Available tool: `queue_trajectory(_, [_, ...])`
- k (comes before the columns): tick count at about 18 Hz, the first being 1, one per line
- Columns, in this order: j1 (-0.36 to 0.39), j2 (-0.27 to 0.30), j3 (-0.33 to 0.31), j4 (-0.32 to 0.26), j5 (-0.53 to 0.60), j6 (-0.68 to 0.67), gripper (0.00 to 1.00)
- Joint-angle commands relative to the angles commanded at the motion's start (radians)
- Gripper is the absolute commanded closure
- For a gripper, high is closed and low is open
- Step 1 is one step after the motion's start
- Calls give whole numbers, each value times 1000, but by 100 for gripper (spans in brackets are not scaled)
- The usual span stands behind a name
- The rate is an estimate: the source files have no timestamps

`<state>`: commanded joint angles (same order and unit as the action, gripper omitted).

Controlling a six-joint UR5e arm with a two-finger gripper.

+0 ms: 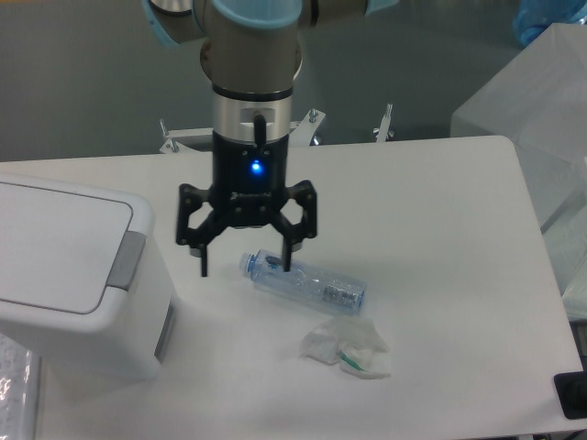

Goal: Open the trash can
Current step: 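Lower the open gripper beside the trash can lid's front edge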

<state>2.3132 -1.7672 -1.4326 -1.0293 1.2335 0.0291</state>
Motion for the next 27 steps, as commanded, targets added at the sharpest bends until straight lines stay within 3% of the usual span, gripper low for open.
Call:
queue_trajectory(4, [0,41,-65,3,-2,12,0])
queue_trajectory(27, [-49,14,-100,55,-25,6,0])
